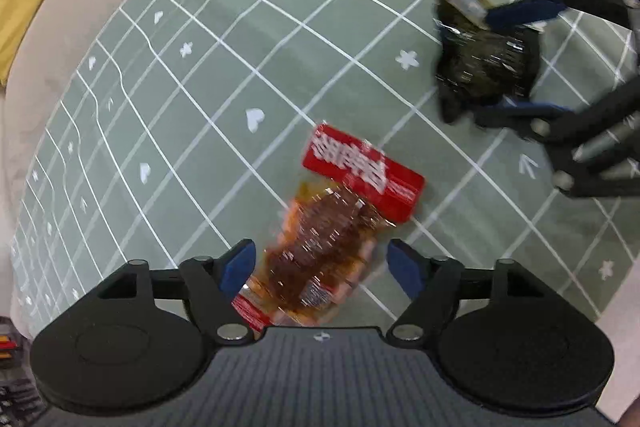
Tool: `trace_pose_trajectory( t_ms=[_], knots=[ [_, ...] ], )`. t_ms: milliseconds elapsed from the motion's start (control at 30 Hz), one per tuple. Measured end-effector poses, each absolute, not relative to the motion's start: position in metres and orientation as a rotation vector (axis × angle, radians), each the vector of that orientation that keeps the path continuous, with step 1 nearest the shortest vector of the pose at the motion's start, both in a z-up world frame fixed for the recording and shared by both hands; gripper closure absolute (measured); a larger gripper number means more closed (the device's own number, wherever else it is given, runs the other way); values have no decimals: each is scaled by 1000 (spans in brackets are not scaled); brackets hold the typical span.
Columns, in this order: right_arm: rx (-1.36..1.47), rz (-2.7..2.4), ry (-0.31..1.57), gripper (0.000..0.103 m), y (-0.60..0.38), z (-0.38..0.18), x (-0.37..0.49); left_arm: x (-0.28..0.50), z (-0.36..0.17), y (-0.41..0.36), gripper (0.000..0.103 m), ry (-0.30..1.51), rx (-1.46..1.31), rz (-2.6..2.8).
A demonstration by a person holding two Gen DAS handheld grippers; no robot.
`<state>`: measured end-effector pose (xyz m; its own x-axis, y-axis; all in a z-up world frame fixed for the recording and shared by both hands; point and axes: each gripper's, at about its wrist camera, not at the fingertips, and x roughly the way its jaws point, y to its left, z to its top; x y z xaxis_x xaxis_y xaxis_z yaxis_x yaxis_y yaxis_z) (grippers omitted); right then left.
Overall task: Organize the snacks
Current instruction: 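Grasp the red meat snack with the left tool while the right tool grasps the seaweed pack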
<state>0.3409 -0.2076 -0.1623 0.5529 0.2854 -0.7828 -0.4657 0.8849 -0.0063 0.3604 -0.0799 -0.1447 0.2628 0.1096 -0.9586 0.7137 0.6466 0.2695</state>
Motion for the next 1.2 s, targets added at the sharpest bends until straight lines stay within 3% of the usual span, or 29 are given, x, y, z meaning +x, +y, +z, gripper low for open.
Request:
trace_pose_trajectory(
  t_ms=[100, 200, 400, 500, 533, 633, 867, 933, 1100, 1167, 1200],
  knots=[
    [-228, 440, 900, 40, -210, -161, 332, 372, -144, -81, 13, 1288, 768, -469],
    [-227, 435, 917, 40, -214, -160, 323, 378, -141, -76, 29, 1345, 661, -442],
    [-211, 406, 956, 41, -220, -157, 306, 356, -139, -75, 37, 1324, 544, -317],
    [-220, 384, 985, 42, -219, -154, 296, 332, -132, -81, 59, 1254, 505, -300],
    [-226, 377, 991, 42, -219, -153, 293, 329, -129, -87, 74, 1245, 484, -302],
    [-251, 375, 1007, 43, -218, -152, 278, 309, -121, -90, 82, 1254, 370, -315],
    [-223, 341, 1063, 44, -225, -147, 242, 261, -113, -93, 85, 1250, 235, -342],
    [-201, 314, 1080, 43, -229, -146, 233, 255, -112, -92, 90, 1261, 176, -355],
    [-140, 265, 1093, 43, -239, -146, 211, 216, -116, -94, 90, 1233, 138, -400],
    [-134, 262, 1090, 43, -240, -146, 201, 204, -117, -90, 89, 1215, 126, -402],
    [-134, 267, 1083, 42, -241, -146, 195, 199, -117, -88, 79, 1197, 122, -394]
  ],
)
